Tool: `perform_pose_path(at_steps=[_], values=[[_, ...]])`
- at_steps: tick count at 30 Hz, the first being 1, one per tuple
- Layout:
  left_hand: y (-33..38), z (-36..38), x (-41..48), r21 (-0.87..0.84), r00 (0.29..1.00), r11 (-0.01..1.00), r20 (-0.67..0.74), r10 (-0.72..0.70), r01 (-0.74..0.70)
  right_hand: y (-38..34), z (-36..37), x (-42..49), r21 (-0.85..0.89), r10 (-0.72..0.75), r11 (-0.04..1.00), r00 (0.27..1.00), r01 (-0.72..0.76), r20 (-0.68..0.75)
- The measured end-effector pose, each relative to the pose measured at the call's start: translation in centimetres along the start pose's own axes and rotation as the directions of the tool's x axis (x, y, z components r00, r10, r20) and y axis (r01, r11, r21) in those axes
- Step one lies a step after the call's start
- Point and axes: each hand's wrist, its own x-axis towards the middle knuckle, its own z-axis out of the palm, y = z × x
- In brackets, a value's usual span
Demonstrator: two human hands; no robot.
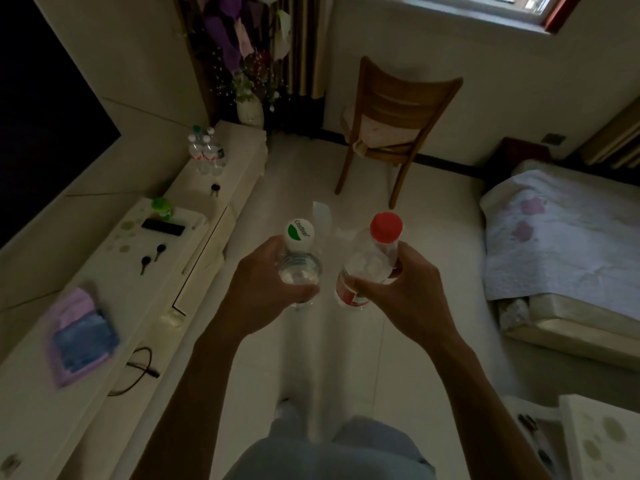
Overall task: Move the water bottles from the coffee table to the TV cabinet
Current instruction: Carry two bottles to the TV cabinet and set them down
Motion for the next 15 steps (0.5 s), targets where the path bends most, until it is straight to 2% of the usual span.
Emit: perform_pose_path(at_steps=[7, 15], values=[[1.0, -0.5, 5.2, -0.006, 1.000, 1.000, 0.023, -0.004, 0.004, 0.3, 0.3, 5.5, 0.027, 0.009, 1.000, 1.000, -0.008, -0.022], [2.6, 1.7, 11.2, 0.006, 0.999, 0.999, -0.025, -0.032, 0.033, 3.7, -0.9, 12.5, 0.045, -0.030, 0.999, 0.999, 0.029, 0.021]])
